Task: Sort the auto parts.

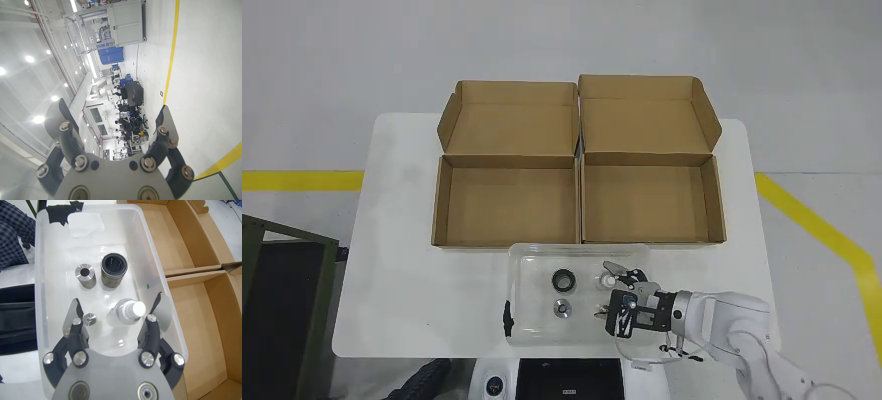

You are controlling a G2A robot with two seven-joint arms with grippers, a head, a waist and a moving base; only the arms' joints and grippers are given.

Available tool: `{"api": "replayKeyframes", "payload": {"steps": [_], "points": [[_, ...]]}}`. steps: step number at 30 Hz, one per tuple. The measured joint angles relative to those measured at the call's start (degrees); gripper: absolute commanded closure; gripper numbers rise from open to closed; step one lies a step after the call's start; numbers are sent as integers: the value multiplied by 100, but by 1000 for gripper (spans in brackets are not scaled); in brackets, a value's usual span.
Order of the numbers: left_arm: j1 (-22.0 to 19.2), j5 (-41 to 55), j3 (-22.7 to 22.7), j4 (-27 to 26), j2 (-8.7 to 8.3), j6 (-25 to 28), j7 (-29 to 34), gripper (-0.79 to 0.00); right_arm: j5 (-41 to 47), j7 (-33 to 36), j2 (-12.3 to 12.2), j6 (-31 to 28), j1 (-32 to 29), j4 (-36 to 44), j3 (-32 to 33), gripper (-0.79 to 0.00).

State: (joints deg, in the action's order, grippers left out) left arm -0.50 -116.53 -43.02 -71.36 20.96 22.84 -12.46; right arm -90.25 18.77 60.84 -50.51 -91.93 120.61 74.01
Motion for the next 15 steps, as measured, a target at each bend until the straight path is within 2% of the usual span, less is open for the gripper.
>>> {"api": "replayKeyframes", "payload": {"steps": [4, 6, 12, 15], "points": [[0, 0, 0, 0, 0, 0, 0, -785, -13, 119, -2, 51, 99, -69, -87, -542], [0, 0, 0, 0, 0, 0, 0, -785, -15, 163, -4, 86, 131, -114, -125, -462], [0, 0, 0, 0, 0, 0, 0, -785, -67, 278, -14, 160, 200, -209, -215, -366], [0, 0, 0, 0, 0, 0, 0, -785, -53, 288, -18, 213, 228, -250, -243, -219]]}}
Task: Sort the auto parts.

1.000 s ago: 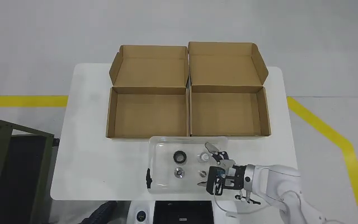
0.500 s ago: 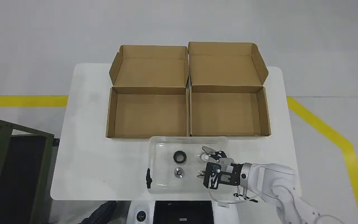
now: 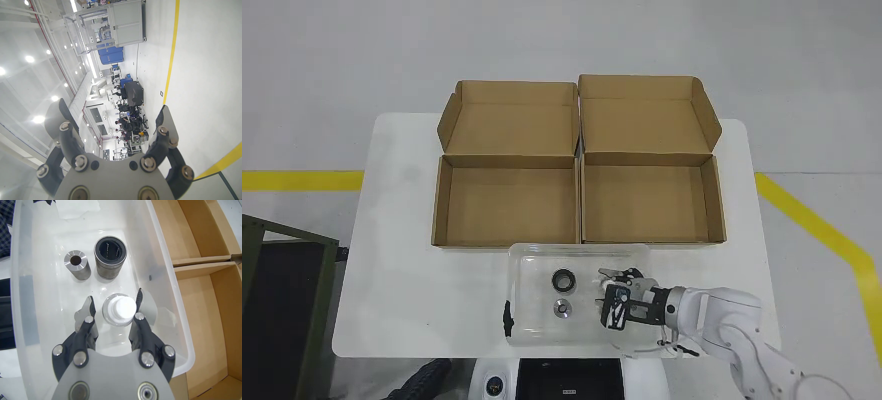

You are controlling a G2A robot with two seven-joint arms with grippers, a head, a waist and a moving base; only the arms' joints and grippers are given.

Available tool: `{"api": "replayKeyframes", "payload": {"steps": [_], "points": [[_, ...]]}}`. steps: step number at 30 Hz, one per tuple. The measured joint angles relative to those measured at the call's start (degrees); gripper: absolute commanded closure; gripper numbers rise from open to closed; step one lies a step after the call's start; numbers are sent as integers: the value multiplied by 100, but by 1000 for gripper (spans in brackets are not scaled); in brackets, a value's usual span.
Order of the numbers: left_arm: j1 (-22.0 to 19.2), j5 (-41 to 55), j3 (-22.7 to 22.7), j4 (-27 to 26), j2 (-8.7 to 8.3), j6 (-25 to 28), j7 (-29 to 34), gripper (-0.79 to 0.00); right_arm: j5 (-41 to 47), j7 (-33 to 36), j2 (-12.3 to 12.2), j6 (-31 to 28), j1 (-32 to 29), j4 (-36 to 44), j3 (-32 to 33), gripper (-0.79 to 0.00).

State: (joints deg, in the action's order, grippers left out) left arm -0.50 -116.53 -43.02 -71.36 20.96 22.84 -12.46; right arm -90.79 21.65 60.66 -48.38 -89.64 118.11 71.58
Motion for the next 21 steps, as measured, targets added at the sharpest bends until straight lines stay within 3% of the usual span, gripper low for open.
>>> {"api": "replayKeyframes", "payload": {"steps": [3, 11, 21], "points": [[0, 0, 0, 0, 0, 0, 0, -785, 21, 25, -7, 31, 16, 5, -8, 0], [0, 0, 0, 0, 0, 0, 0, -785, 388, -19, -30, 85, 28, 278, 121, 0], [0, 0, 0, 0, 0, 0, 0, -785, 1797, -335, -7, 546, 88, 383, 309, 0]]}}
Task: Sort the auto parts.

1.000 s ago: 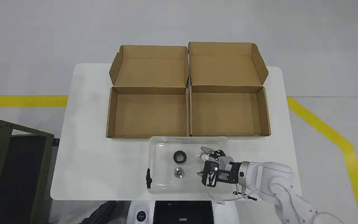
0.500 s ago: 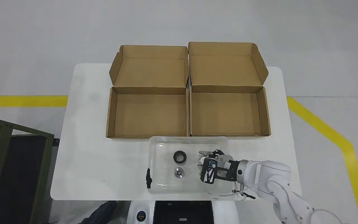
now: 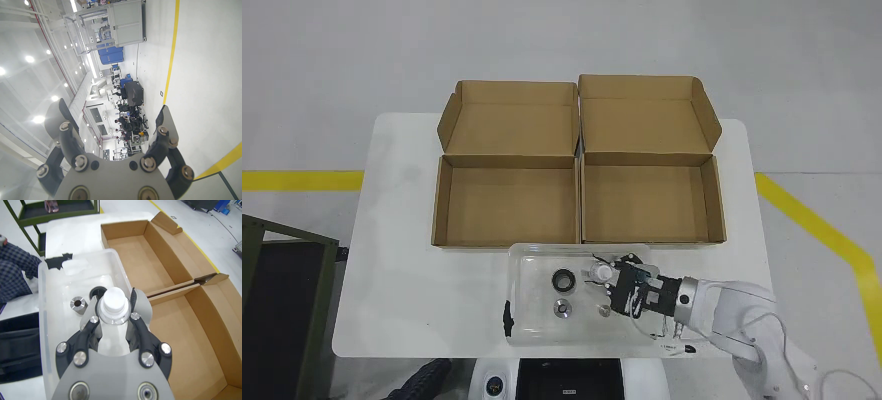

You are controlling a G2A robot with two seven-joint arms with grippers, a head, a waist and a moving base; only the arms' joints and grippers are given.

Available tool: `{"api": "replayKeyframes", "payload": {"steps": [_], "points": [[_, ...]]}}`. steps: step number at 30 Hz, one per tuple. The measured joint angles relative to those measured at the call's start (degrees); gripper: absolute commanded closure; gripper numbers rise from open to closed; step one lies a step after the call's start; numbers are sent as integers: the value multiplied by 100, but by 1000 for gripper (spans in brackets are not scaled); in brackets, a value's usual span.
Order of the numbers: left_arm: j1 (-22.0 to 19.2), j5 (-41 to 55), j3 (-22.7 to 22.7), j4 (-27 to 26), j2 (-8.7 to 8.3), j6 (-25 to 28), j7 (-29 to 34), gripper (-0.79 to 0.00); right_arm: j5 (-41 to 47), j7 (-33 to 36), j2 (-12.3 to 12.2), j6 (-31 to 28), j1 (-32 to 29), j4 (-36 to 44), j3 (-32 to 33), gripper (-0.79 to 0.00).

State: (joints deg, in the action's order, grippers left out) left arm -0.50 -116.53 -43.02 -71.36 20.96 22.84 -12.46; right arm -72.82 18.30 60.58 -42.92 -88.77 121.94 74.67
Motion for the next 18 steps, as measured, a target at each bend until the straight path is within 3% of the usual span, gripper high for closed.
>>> {"api": "replayKeyframes", "payload": {"steps": [18], "points": [[0, 0, 0, 0, 0, 0, 0, -785, 2465, -233, 53, 1242, 206, -462, 492, 0]]}}
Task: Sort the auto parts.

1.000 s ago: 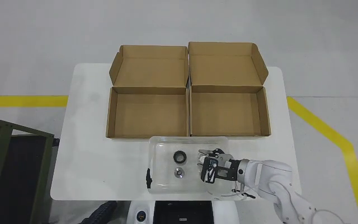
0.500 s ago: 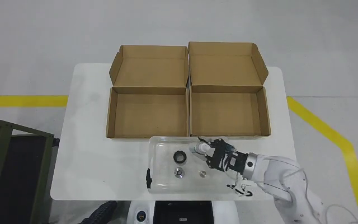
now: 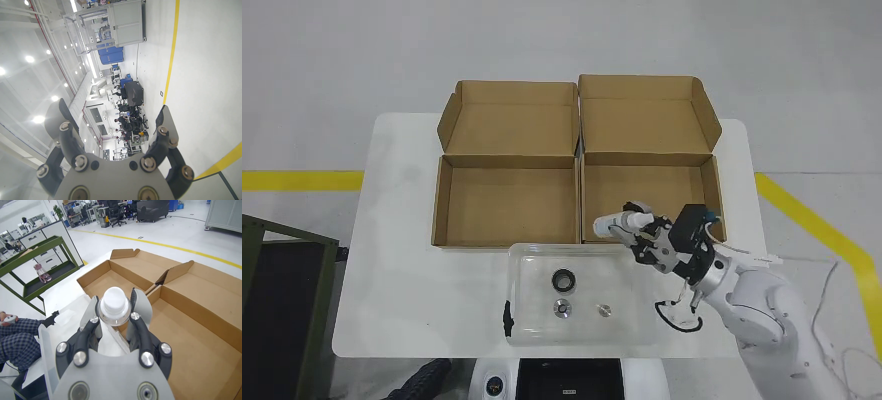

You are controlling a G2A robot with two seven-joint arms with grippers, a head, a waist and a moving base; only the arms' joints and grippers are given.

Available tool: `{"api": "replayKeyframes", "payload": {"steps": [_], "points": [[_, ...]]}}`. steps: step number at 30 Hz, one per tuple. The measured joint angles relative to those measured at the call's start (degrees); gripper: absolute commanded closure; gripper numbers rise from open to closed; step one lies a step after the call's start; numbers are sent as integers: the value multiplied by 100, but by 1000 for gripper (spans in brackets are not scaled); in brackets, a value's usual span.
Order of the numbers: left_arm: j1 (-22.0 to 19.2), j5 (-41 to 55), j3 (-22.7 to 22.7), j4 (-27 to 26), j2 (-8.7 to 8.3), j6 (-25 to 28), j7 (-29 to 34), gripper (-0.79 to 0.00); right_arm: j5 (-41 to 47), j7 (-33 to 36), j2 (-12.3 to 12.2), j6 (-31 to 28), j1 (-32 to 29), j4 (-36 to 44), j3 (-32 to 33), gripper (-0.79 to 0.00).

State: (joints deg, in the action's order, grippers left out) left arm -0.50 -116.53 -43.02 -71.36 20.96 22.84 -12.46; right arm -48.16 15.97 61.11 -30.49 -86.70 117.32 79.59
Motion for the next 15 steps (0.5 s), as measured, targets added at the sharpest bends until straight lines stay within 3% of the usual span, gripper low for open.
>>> {"api": "replayKeyframes", "payload": {"steps": [9, 15], "points": [[0, 0, 0, 0, 0, 0, 0, -785, 594, -179, 37, 302, 139, -115, 9, 0], [0, 0, 0, 0, 0, 0, 0, -785, 459, -126, 45, 436, 272, -159, 15, 0]]}}
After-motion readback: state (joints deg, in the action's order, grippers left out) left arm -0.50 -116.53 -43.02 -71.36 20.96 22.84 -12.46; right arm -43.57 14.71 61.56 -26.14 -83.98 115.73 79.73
